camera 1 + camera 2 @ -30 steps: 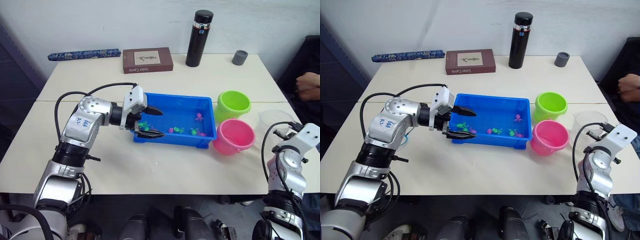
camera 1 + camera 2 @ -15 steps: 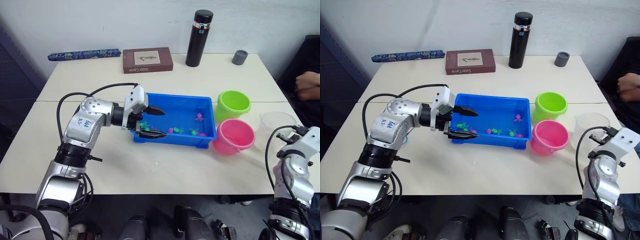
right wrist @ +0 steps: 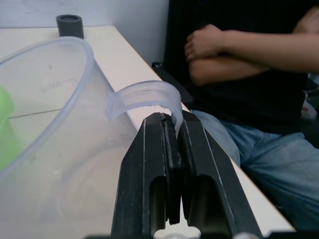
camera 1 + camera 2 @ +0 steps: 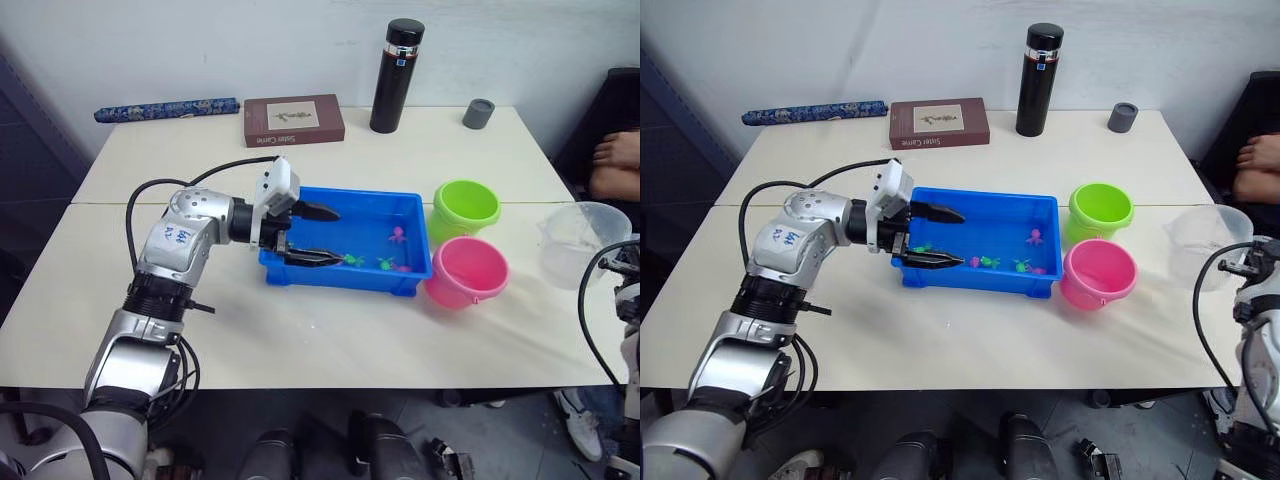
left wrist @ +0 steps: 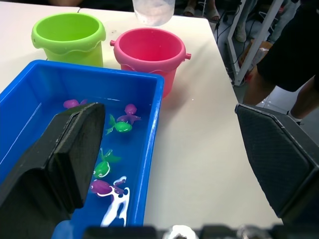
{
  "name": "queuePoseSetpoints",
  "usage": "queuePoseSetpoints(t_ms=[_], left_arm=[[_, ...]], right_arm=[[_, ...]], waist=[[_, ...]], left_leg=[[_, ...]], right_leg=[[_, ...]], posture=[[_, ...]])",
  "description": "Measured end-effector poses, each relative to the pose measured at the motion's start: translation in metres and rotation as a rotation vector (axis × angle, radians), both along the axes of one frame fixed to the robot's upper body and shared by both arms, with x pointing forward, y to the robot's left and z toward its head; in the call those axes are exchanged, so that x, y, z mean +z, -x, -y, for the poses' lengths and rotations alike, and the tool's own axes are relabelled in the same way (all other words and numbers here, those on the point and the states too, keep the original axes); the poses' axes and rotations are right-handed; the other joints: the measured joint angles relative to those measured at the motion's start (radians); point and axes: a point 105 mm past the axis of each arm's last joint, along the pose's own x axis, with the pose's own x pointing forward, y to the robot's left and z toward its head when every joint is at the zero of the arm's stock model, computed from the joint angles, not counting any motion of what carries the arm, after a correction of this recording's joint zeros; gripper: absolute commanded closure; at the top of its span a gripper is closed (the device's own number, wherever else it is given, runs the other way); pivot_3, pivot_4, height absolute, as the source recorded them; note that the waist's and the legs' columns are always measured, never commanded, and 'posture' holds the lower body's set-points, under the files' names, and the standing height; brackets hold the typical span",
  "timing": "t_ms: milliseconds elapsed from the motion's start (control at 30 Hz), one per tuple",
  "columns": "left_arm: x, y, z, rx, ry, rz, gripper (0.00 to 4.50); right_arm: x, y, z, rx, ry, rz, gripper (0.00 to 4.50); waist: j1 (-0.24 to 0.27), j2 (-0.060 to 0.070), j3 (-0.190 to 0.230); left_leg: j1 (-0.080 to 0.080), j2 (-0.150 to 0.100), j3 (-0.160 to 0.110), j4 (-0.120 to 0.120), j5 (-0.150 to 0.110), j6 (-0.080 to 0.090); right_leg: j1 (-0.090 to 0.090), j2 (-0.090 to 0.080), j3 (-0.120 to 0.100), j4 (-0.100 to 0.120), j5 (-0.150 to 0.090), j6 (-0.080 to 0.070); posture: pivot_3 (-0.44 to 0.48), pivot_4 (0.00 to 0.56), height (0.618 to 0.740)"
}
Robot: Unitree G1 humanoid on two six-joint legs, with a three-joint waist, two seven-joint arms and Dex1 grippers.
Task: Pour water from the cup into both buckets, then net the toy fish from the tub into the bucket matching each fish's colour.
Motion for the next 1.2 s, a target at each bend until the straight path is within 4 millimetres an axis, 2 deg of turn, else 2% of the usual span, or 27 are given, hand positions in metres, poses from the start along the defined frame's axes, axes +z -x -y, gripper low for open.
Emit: queuePoseSetpoints(t_ms=[100, 200, 767, 1200], left_arm=[[0.0, 0.001, 0.0, -0.017, 0.001, 0.002, 0.0], [-0.002, 0.0, 0.0, -0.02, 0.005, -0.008, 0.0], [-0.005, -0.002, 0.004, -0.034, 0.018, -0.008, 0.0], [-0.005, -0.002, 0.005, -0.036, 0.015, 0.0, 0.0]], right_arm=[[0.016, 0.0, -0.004, 0.048, 0.083, -0.005, 4.47], [0.022, 0.0, -0.01, 0.094, 0.165, -0.042, 4.47], [0.026, -0.002, -0.044, 0.238, 0.514, -0.167, 4.47], [0.027, -0.006, -0.057, 0.244, 0.738, -0.215, 4.47]], waist=[[0.001, 0.0, 0.0], [0.004, 0.0, 0.0], [0.023, 0.0, 0.0], [0.023, 0.0, 0.0]], left_leg=[[0.0, 0.0, 0.0, 0.0, 0.0, 0.0], [0.0, 0.0, 0.0, 0.0, 0.0, 0.0], [0.0, -0.001, 0.0, 0.001, 0.0, 0.0], [0.0, -0.001, 0.0, 0.001, 0.0, 0.0]], right_leg=[[0.0, 0.0, 0.0, 0.0, 0.0, 0.0], [0.0, 0.0, 0.0, 0.0, 0.0, 0.0], [0.0, 0.001, 0.0, 0.0, 0.0, 0.001], [0.0, 0.001, 0.0, 0.0, 0.001, 0.001]], posture=[[0.0, 0.15, 0.74], [0.0, 0.15, 0.74], [0.0, 0.15, 0.74], [0.0, 0.15, 0.74]])
